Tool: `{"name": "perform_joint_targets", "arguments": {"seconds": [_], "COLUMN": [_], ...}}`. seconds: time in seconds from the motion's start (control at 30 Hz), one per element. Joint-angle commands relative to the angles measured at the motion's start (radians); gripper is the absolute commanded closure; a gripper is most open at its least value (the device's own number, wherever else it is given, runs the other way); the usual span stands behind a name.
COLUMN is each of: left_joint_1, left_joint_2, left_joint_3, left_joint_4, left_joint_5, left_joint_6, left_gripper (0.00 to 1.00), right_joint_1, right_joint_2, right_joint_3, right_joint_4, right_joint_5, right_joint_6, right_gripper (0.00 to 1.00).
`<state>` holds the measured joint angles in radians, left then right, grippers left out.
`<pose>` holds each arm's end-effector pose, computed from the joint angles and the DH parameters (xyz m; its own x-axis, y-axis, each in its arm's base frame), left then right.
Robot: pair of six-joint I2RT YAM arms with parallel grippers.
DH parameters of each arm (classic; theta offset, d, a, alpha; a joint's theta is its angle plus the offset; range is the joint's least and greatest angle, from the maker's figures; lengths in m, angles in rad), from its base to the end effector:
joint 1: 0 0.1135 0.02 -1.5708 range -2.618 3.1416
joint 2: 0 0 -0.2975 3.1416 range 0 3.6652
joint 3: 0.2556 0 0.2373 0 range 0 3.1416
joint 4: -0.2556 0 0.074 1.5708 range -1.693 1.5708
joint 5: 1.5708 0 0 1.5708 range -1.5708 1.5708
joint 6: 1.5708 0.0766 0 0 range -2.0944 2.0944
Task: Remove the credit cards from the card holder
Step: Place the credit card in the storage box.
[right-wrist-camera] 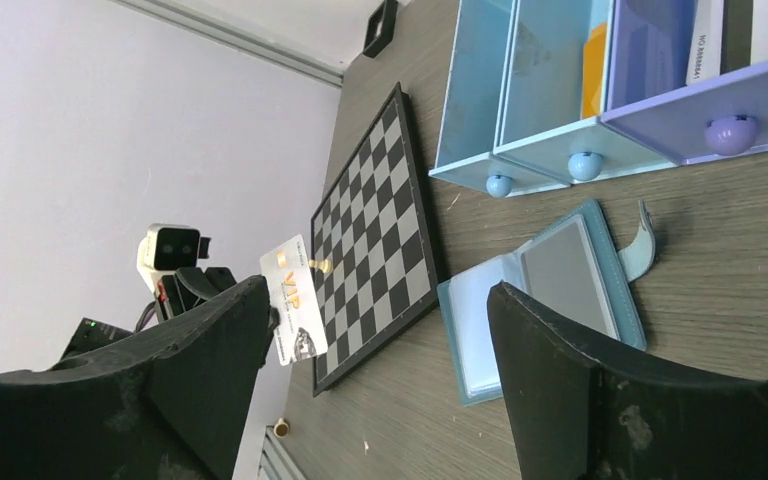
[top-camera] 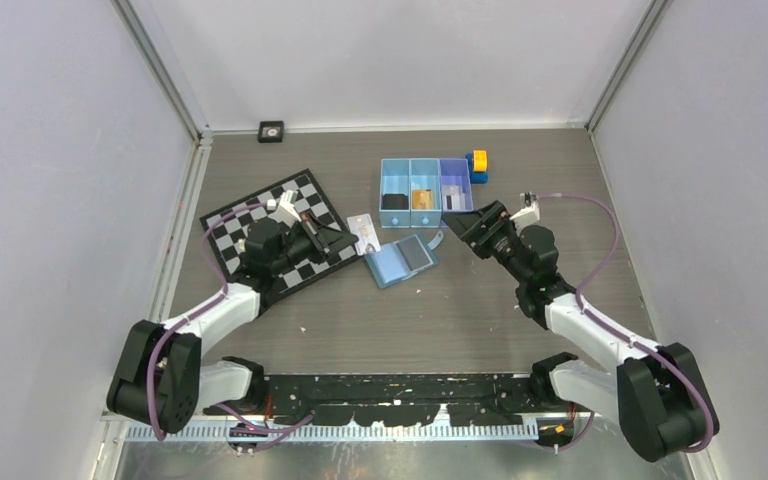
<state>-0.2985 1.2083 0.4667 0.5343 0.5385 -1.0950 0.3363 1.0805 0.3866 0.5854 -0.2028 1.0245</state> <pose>0.2380 -0.1143 0.2521 -0.7409 -0.5704 -0.3544 0.1605 0.3620 -0.9182 0.2242 0.0947 0.2591 -0.4908 0.7150 -0.4978 -0.1788 0.4766 0.8608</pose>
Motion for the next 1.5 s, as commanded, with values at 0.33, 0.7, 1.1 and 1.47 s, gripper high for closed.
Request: {"name": "perform_joint_targets", "arguments": {"seconds": [0.33, 0.7, 1.1, 1.47], "left_joint_1": [-0.066, -0.123, -0.167, -0.168], "left_joint_2": [-0.11, -0.064, 0.0, 0.005], "left_joint_3": [-0.029, -0.022, 0.009, 0.019], "left_joint_4": [0.183, 0.292, 0.352, 0.226], "left_joint_5": [0.012, 0.047, 0.094, 0.039], "left_joint_6": [0.044, 0.017, -0.002, 0.032], "left_gripper": [1.0, 1.0, 1.0, 0.67], "right_joint_1": [0.118, 0.194, 0.225, 0.212], "right_joint_2": [0.189, 0.212, 0.251, 0.212], "right_joint_3": [0.174, 0.197, 0.214, 0.199], "right_joint_4": [0.116, 0.183, 0.196, 0.086], "right_joint_5": [-0.325, -0.358, -0.369, -0.248], "right_joint_6": [-0.011, -0.026, -0.036, -0.083], "right_gripper": [0.22, 0.33, 0.64, 1.0]}}
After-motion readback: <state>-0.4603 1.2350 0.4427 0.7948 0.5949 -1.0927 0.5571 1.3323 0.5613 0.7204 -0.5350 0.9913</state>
